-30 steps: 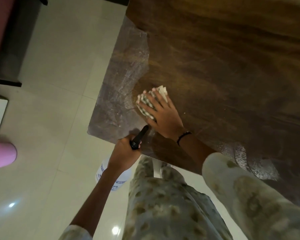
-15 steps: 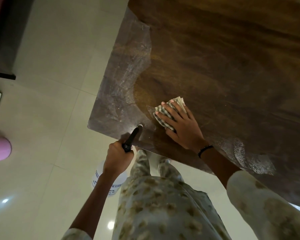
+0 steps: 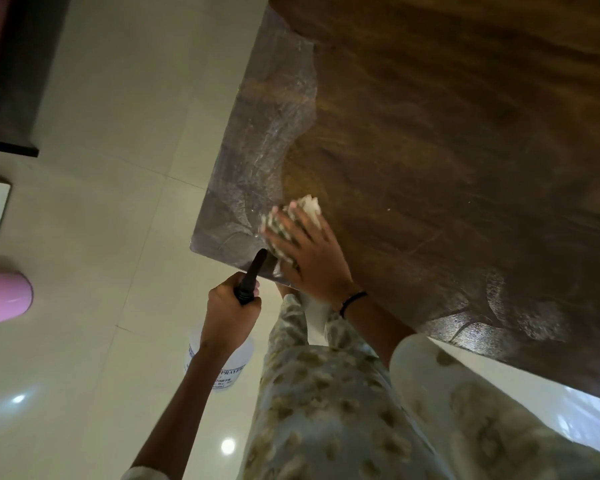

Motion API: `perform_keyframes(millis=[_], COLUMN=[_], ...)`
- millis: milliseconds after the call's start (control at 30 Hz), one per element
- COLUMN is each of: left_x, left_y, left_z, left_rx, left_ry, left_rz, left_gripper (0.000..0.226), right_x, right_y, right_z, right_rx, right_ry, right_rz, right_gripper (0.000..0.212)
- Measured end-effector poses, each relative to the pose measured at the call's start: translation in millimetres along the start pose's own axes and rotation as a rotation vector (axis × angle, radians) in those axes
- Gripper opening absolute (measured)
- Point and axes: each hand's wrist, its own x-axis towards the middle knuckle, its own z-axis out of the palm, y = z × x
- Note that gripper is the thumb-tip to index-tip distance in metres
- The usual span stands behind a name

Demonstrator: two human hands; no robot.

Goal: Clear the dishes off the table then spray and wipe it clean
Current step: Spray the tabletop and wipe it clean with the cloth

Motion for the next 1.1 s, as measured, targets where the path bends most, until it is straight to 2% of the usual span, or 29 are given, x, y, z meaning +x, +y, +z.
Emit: perform_keyframes(millis=[100,200,300,433,500,567,700,833,933,1100], left_x=[0,5,9,11,12,12,13,18,21,25], left_y=[0,-3,-6,-12,-16,-22,-29,-32,-36,-39], left_z=[-7,-11,-14,-21,-24,-27,-32,-35,-36,-44], left_rx=[-0.010,-0.002,-0.009,-0.011,-0.015,-0.016,-0.015,0.008,0.019,0.029], left_ry=[-0.020,-0.033,-0.049,-0.055,-0.057,-0.068,-0.088,-0.062,0.005,0.053], left_rz=[-0.004,-0.006,-0.015,-0.030,-0.048,-0.057,-0.071,-0.075,-0.102,-0.131], left_gripper=[0.017,0.018,0.017,0.017,0.019,0.018,0.018,0.015,0.018,0.021], right_x=[-41,-71,-57,1,16,10,-32,-38,-18,-7], right_y=[-5,26,47,15,-13,-37,-26,14,12,10], right_z=[7,-2,-13,-10,0,10,8,-10,-12,-8], right_rx=[-0.021,-0.088,-0.082,-0.035,-0.026,-0.025,-0.065,-0.105,-0.095,-0.097], right_ry=[-0.056,-0.140,-0.121,-0.027,-0.029,-0.065,-0.098,-0.085,-0.071,-0.064], right_rz=[-0.178,-0.275,-0.126,0.139,0.101,-0.023,-0.225,-0.120,-0.013,-0.002], right_gripper=[0.060,0.062,0.060,0.059,0.057,0.057,0.061,0.059,0.061,0.060])
